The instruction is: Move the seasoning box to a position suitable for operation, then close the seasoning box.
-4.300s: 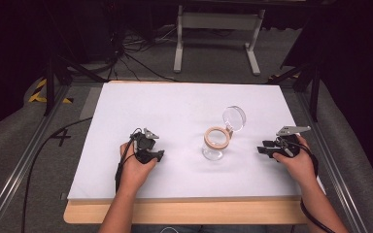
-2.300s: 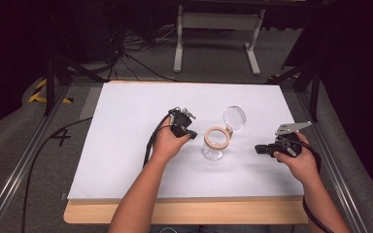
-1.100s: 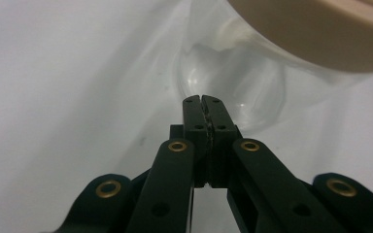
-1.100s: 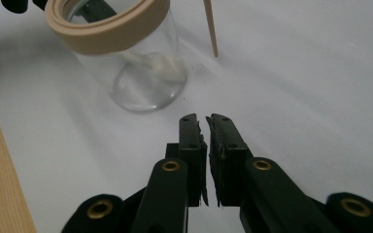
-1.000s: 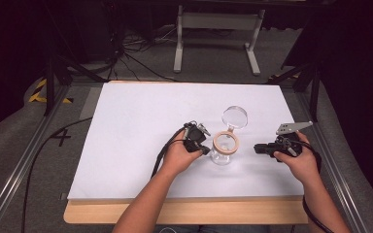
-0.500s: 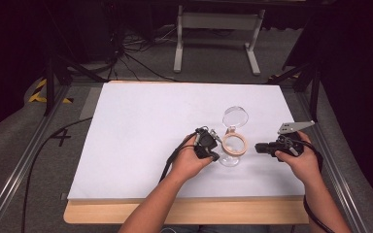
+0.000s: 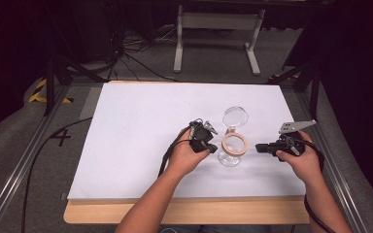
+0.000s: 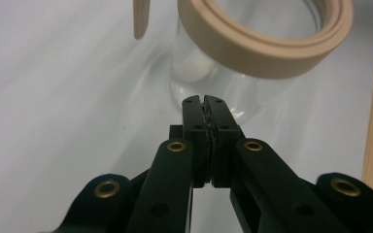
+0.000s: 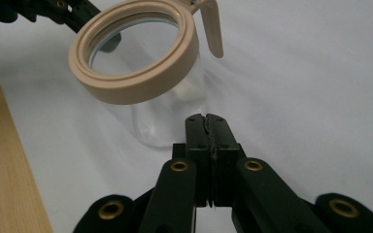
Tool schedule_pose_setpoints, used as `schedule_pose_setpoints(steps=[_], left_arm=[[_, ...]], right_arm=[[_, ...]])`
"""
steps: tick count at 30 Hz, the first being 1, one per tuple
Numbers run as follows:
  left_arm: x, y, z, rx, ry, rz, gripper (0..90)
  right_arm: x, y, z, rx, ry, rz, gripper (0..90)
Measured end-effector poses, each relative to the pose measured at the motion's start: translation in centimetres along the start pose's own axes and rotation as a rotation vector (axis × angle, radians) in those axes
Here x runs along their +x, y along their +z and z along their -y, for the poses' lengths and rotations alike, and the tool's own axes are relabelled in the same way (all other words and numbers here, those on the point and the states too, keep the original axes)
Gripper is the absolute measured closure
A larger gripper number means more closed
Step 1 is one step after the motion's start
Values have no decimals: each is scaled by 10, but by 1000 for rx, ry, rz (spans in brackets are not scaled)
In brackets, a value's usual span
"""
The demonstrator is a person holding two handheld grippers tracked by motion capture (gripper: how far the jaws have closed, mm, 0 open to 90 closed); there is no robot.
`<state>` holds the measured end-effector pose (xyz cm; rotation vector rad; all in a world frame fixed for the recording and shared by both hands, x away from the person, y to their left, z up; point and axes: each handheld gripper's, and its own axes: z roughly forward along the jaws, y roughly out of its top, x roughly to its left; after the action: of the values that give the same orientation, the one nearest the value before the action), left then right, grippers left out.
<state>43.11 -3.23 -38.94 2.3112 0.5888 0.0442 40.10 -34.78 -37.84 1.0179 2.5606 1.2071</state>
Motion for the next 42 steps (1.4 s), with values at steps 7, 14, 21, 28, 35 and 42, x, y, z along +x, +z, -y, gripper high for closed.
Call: schedule_pose_setpoints(steps=[7,14,21,28,35,42], left_arm=[[7,-17,-12,-70,-28,1,886],[21,-31,-28,-134,-75,7,888],[36,-35,-46,-183,-121,-27,891],[44,-28,-57,-206,-121,-40,889],[40,-27,-61,-210,-105,-41,882],[35,-32,-59,-216,-86,-23,877]], right_arm=[[10,-5,-7,-31,-23,-13,900],[20,-8,-14,-124,-31,-89,900],[30,-5,-22,-164,-54,-114,900],[28,0,-32,-177,-50,-133,900],[26,4,-42,-186,-45,-135,900],[26,6,-44,-194,-35,-132,900]])
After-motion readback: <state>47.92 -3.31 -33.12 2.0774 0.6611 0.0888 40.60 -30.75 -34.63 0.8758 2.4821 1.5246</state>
